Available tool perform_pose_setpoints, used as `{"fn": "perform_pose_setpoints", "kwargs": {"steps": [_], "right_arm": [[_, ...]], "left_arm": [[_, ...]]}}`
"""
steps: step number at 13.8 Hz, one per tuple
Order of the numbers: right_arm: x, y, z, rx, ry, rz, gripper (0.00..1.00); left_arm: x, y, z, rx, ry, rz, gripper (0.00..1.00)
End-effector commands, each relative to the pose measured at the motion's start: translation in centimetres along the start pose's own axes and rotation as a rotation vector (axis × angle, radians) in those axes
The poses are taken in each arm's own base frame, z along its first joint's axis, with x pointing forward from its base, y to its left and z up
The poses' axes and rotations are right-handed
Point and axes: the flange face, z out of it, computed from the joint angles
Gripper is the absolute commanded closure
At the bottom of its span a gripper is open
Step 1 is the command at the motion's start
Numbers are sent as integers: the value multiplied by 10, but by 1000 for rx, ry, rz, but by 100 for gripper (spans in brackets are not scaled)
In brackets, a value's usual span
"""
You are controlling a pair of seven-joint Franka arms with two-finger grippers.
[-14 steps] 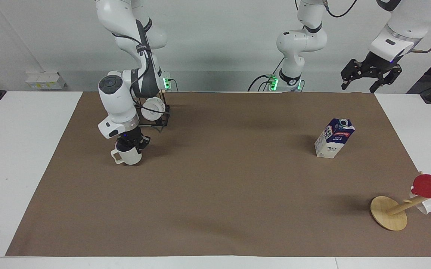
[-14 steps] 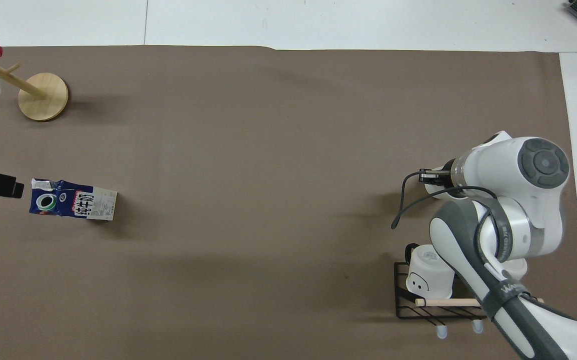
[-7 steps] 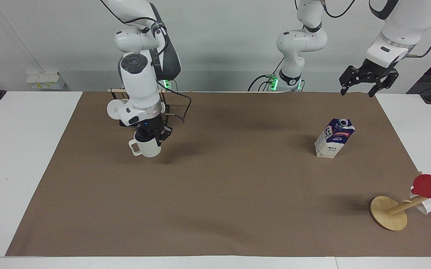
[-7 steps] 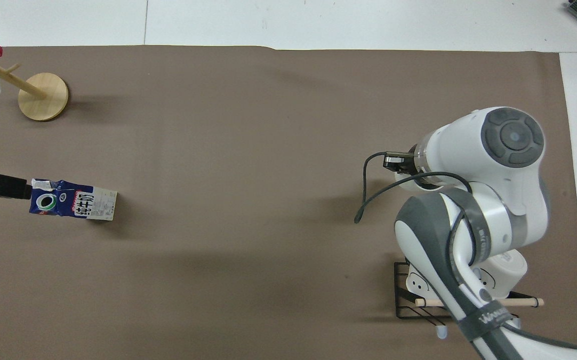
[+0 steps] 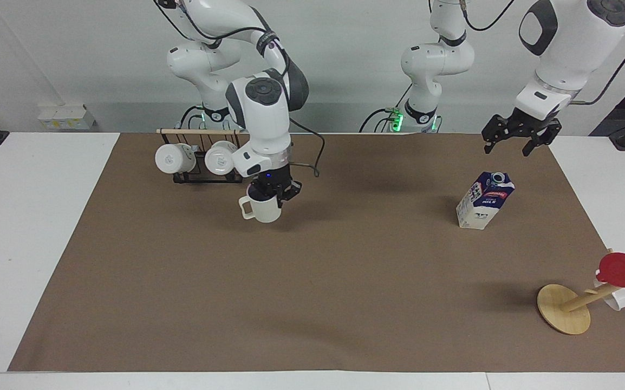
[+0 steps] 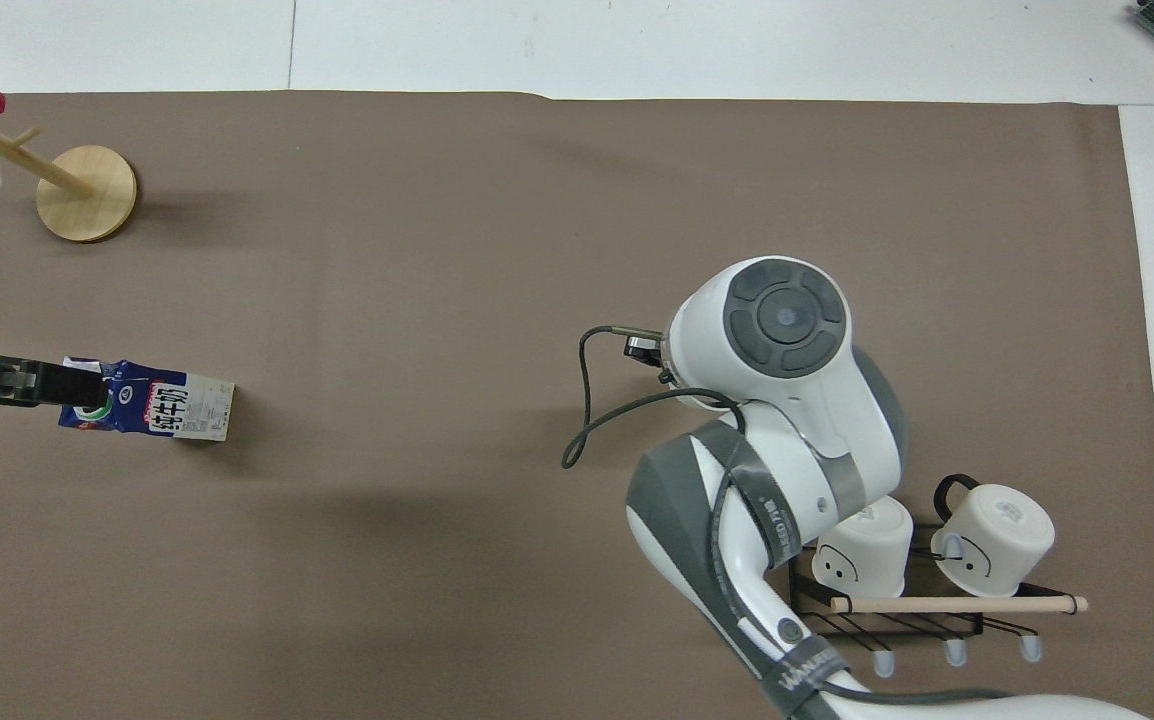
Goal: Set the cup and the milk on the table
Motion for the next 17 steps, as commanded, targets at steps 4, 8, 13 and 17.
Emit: {"fn": "perform_pose_setpoints", "kwargs": {"steps": [4,8,13,17], "right_arm": [[-29,-71,32,17,15,78,100],[-54,-100,44,51,36,75,100],[-70,-106,64,24,19,55,100],[-71,-107,70,25,20,59,100]], "left_arm": [[-6,-19,42,43,59,-22,0],[-5,-26,87,47,87,-28,0],[-7,-22,104,45,82,-20,0],[-5,-24,113,43,73,-8,25]]}}
